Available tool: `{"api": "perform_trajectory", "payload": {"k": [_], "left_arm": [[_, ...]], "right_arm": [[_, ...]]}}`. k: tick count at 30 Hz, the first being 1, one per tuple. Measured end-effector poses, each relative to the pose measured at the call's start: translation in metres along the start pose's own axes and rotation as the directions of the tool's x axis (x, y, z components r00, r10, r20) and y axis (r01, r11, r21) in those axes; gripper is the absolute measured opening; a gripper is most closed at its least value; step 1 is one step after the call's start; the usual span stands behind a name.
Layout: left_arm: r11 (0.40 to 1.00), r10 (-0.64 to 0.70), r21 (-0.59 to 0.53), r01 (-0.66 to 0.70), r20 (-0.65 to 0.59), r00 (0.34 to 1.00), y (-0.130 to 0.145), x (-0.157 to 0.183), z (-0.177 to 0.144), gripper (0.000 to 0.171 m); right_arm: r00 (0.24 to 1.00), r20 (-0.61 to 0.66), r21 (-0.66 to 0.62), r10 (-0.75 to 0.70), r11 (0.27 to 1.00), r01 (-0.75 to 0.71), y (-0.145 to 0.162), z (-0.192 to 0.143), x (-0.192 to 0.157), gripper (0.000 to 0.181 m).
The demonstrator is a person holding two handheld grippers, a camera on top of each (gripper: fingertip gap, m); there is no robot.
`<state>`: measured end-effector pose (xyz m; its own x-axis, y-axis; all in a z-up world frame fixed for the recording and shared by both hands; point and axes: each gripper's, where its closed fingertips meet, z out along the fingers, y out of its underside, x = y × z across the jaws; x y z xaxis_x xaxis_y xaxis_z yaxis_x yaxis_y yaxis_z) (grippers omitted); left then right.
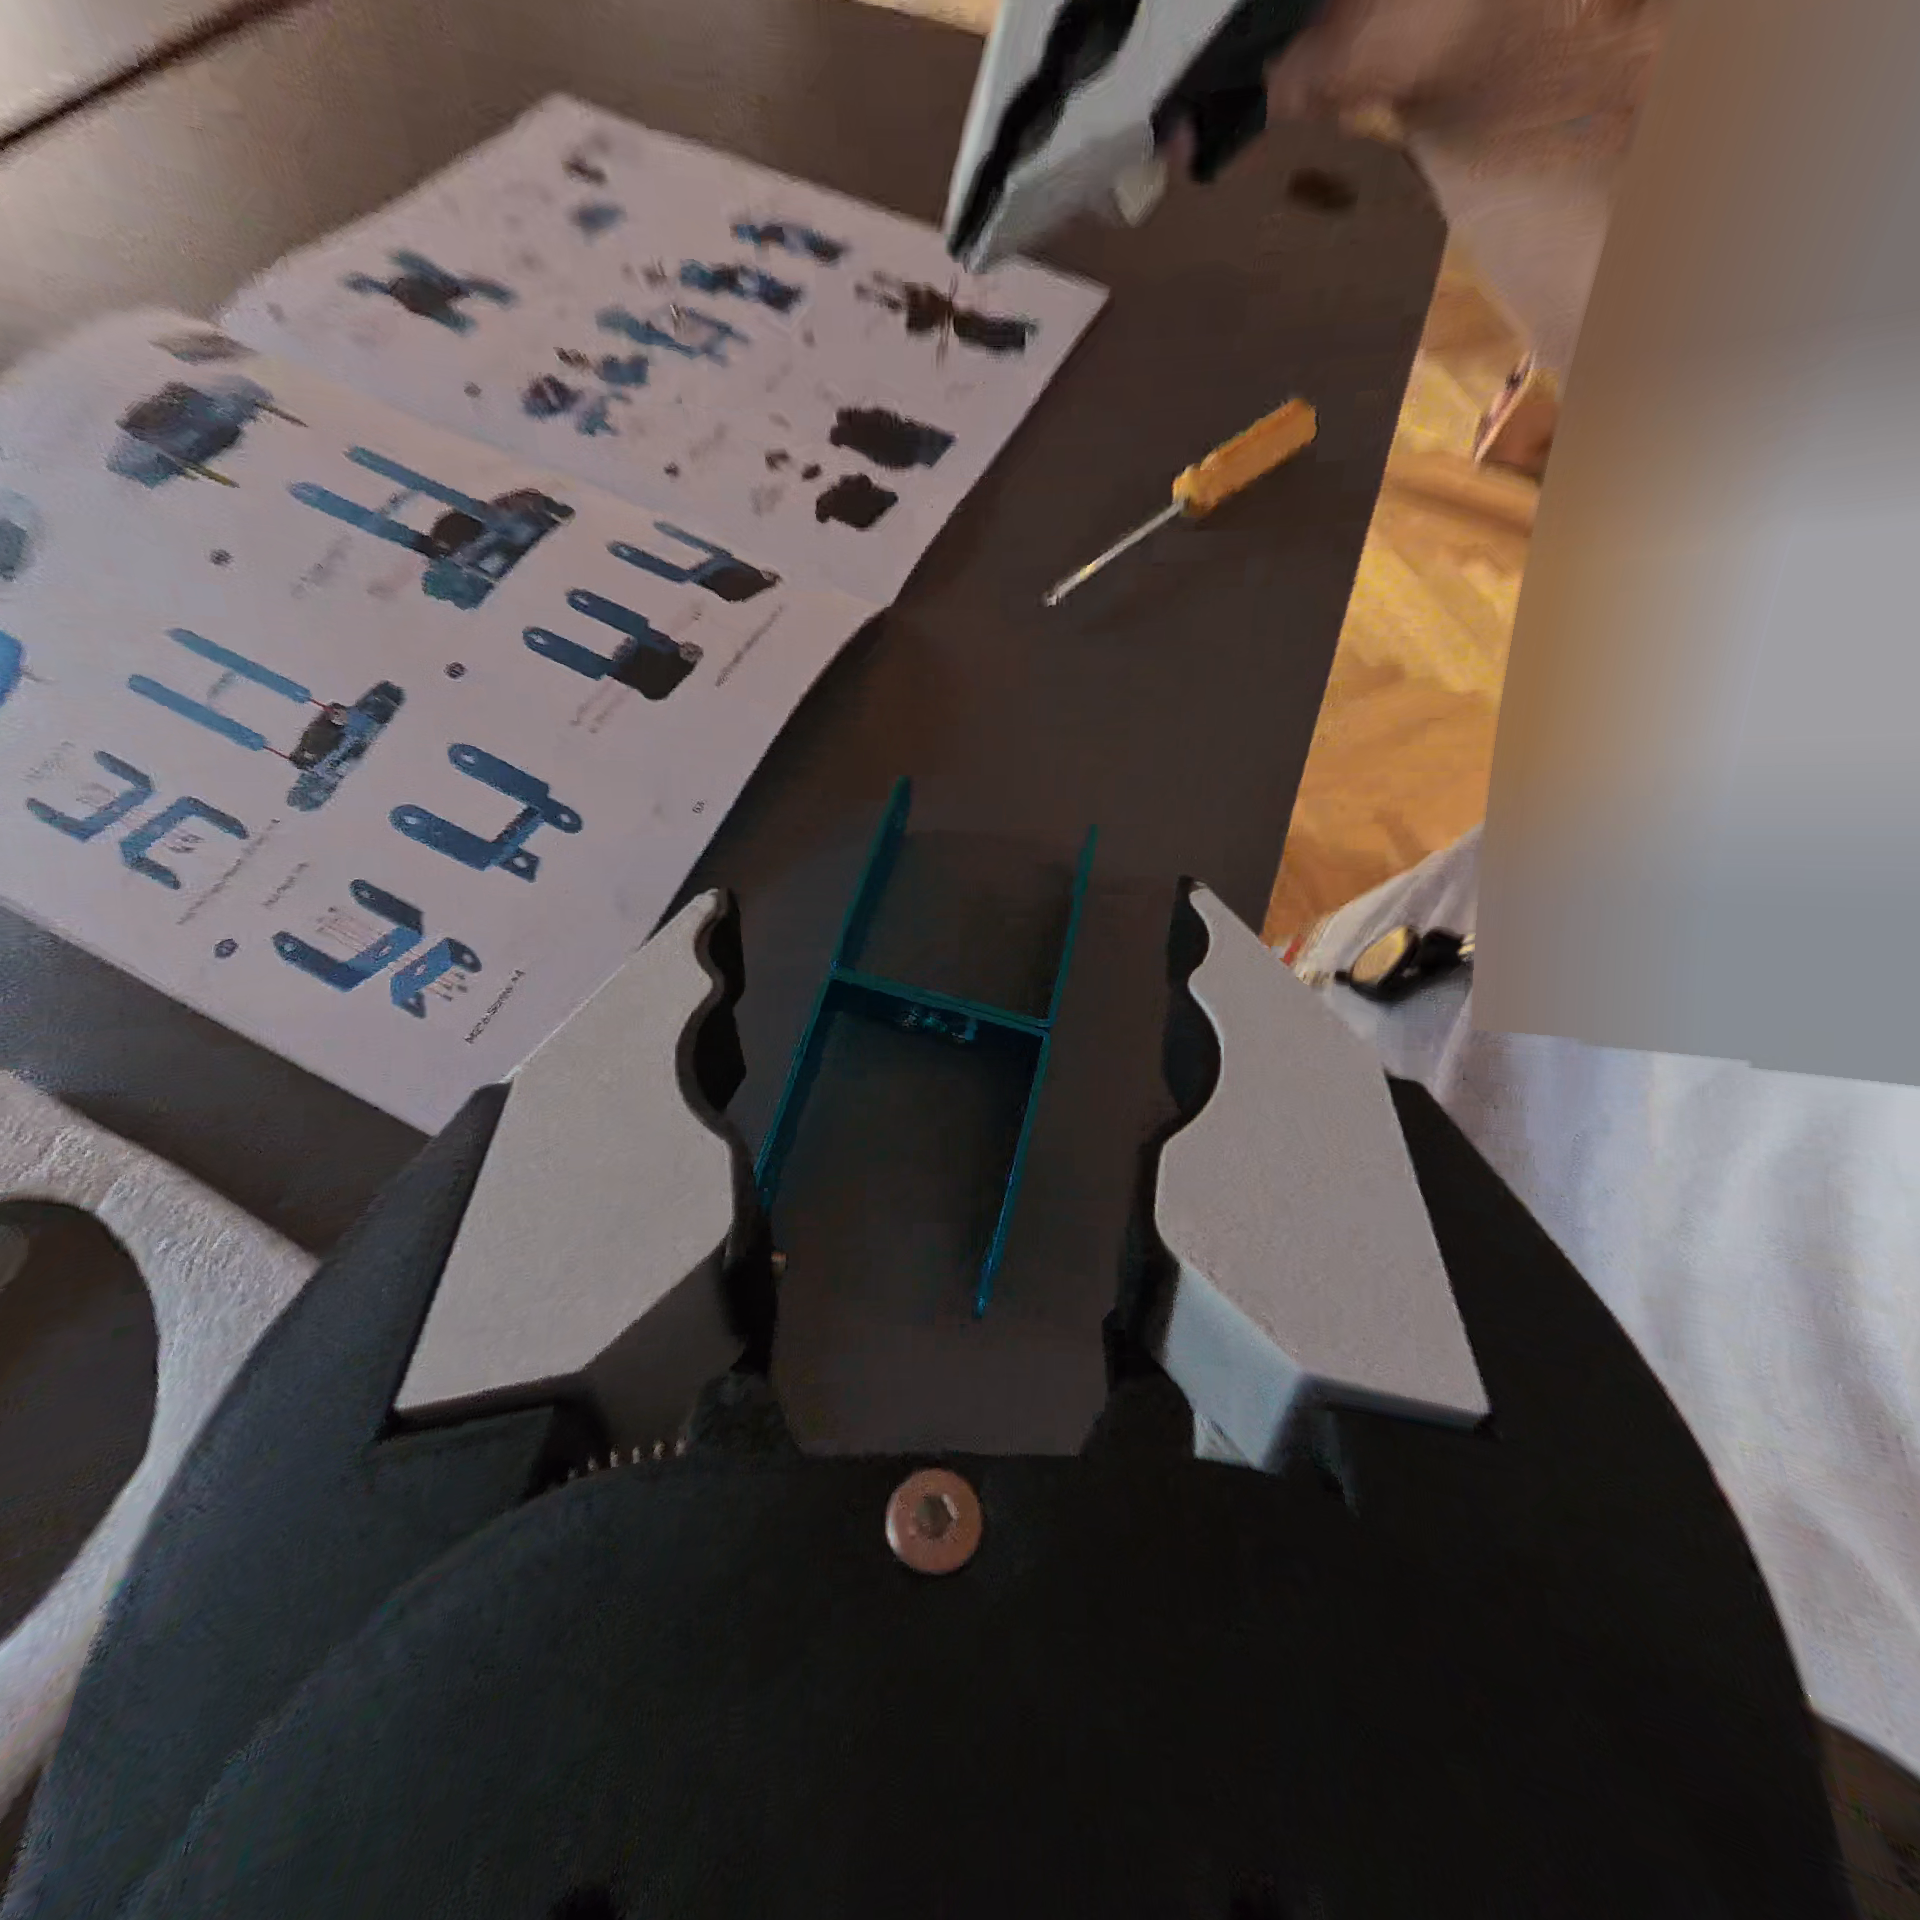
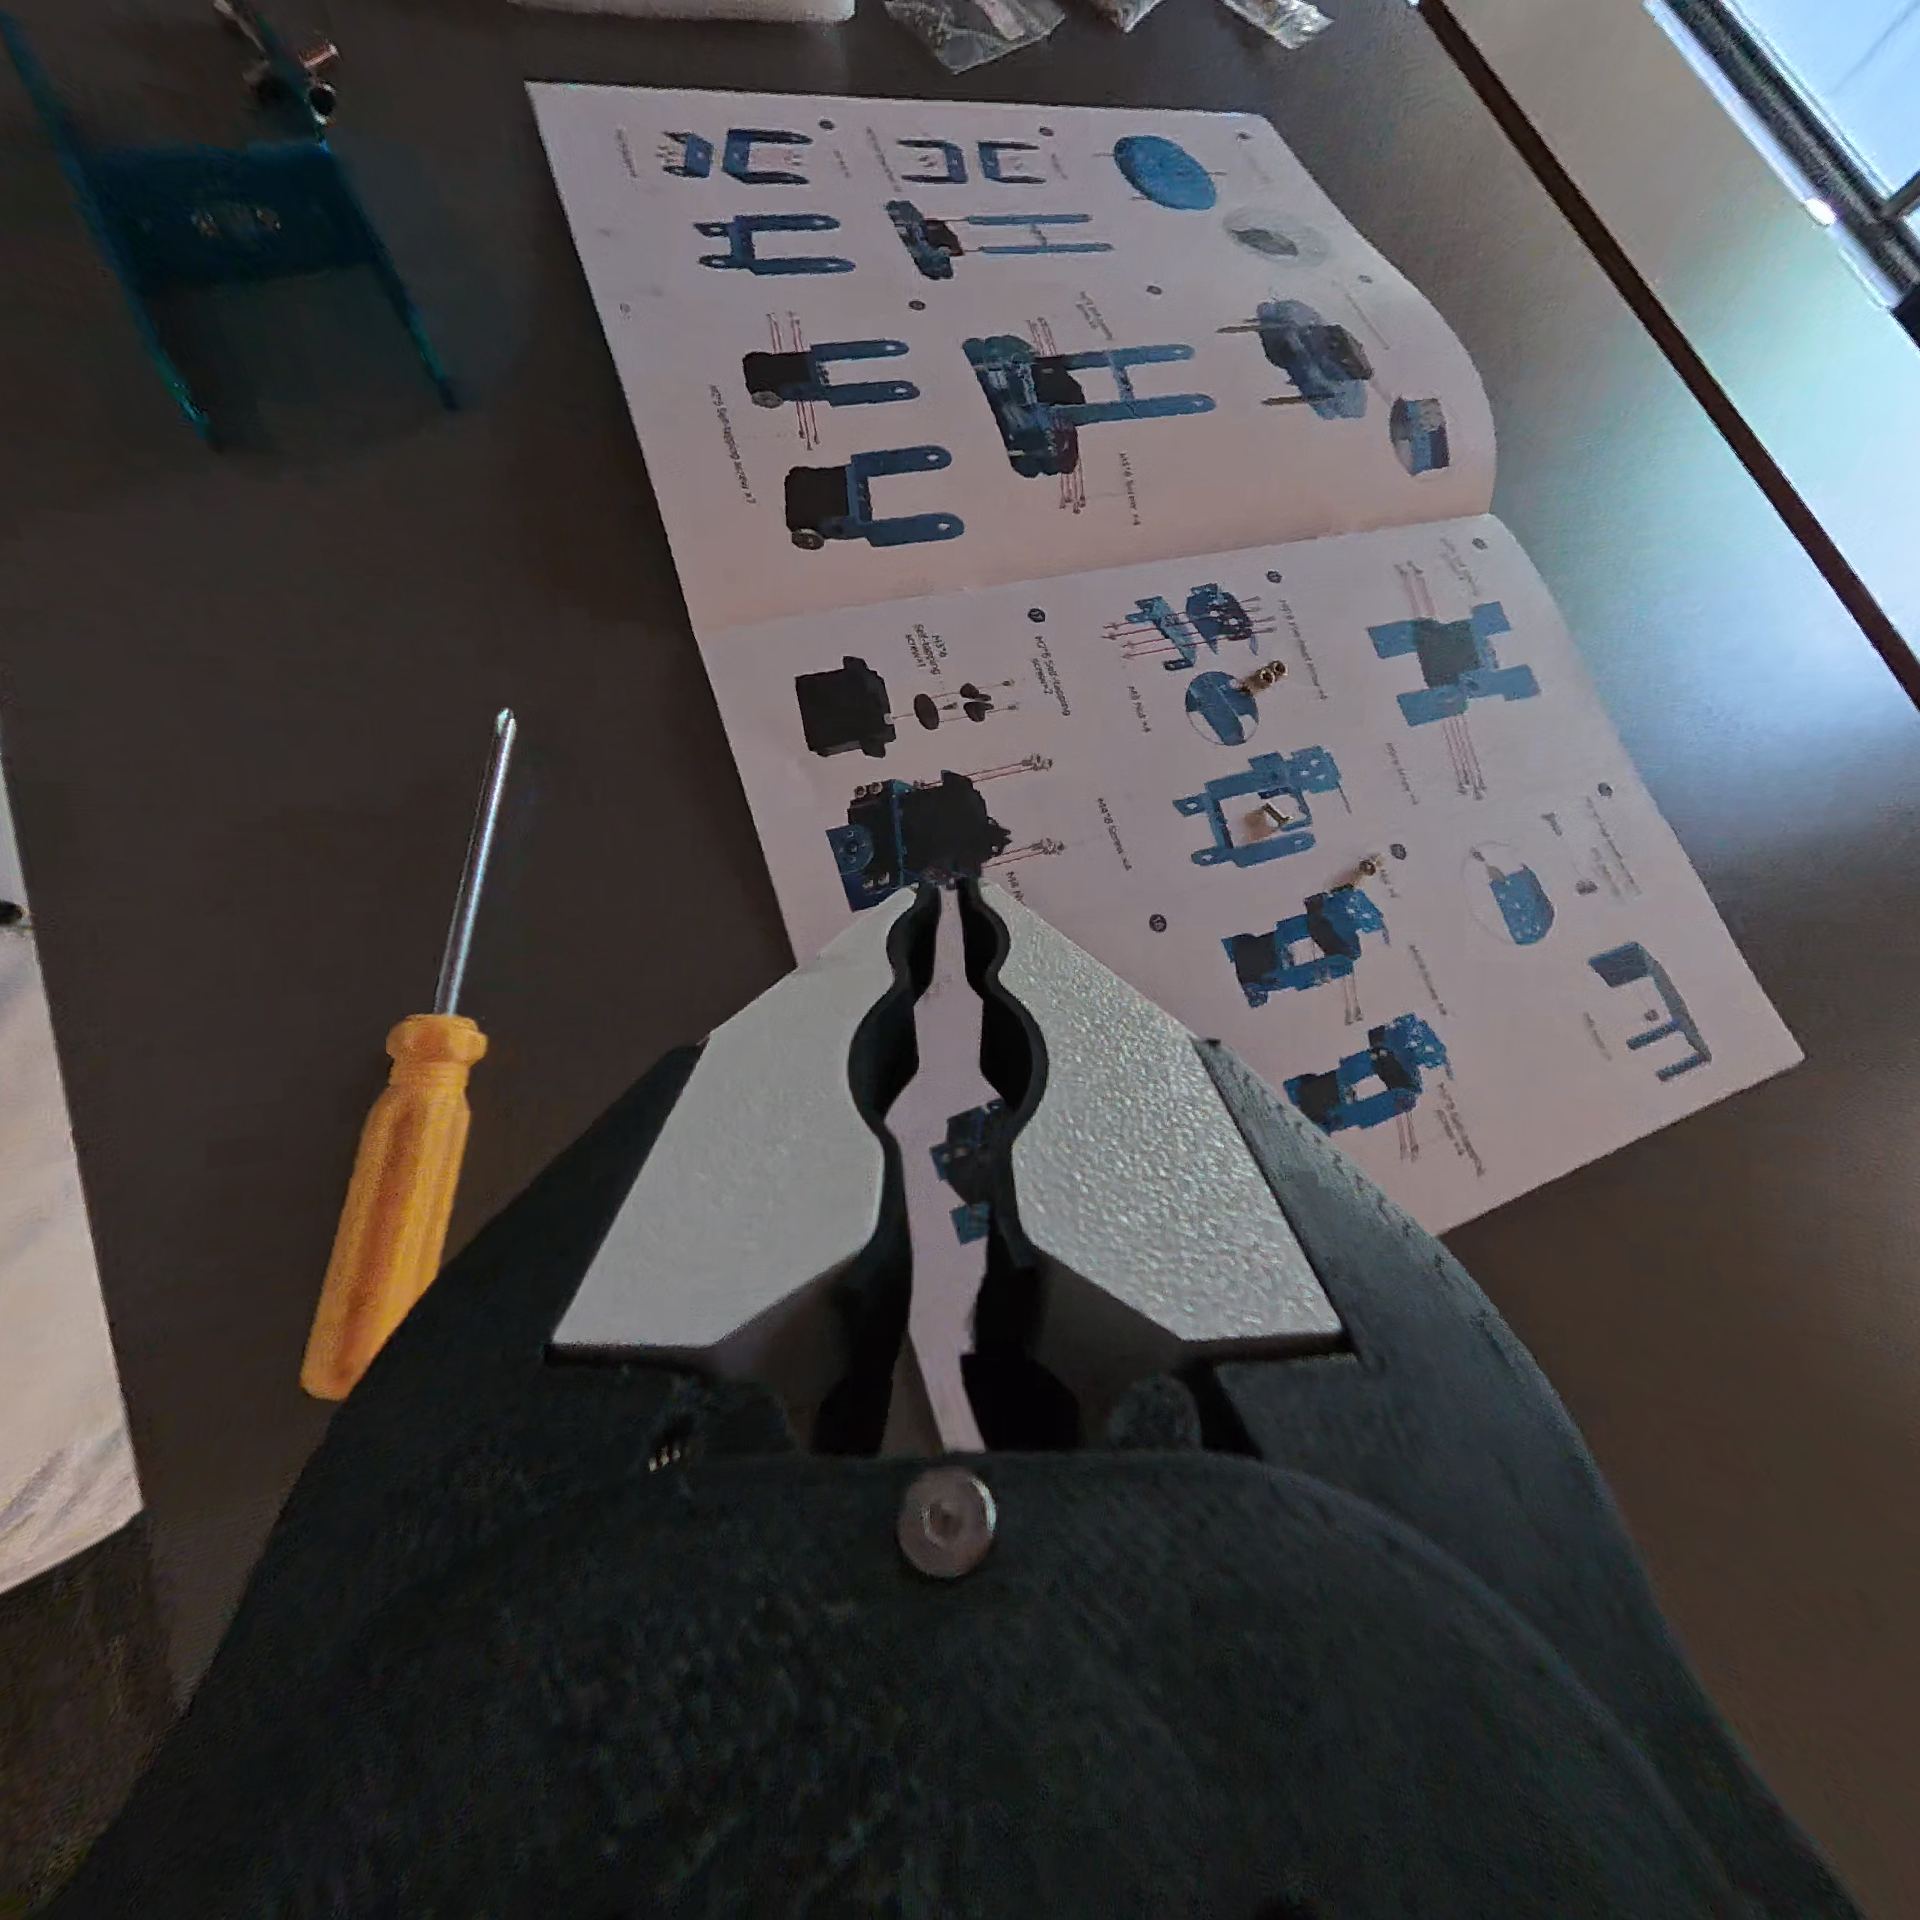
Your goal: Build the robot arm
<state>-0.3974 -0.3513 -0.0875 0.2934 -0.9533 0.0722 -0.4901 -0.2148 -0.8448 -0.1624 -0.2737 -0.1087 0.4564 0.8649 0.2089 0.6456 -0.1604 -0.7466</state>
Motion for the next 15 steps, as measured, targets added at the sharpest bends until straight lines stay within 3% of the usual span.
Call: {"api": "perform_trajectory", "payload": {"k": [3,7,9,11,15], "left_arm": [[0.968,0.057,-0.245,-0.061,-0.022,0.998,0.013,0.002,0.032,0.082],[0.85,0.127,-0.509,-0.137,-0.056,0.99,0.041,0.005,0.054,0.083],[0.81,0.155,-0.565,-0.157,-0.053,0.987,0.048,0.003,0.06,0.079],[0.806,0.151,-0.57,-0.159,-0.061,0.987,0.047,0.004,0.064,0.067],[0.812,0.182,-0.558,-0.172,-0.038,0.983,0.041,-0.001,0.068,0.066]], "right_arm": [[0.996,0.059,-0.002,-0.071,0.997,0.072,-0.004,0.01,0.004,0.006],[0.982,0.127,0.009,-0.138,0.99,0.138,-0.005,0.027,-0.005,0.009],[0.976,0.148,-0.015,-0.16,0.986,0.164,0.0,0.032,-0.008,0.011],[0.971,0.166,-0.031,-0.173,0.983,0.18,0.005,0.031,-0.01,0.012],[0.976,0.149,-0.03,-0.159,0.986,0.166,0.011,0.019,0.009,0.011]]}}
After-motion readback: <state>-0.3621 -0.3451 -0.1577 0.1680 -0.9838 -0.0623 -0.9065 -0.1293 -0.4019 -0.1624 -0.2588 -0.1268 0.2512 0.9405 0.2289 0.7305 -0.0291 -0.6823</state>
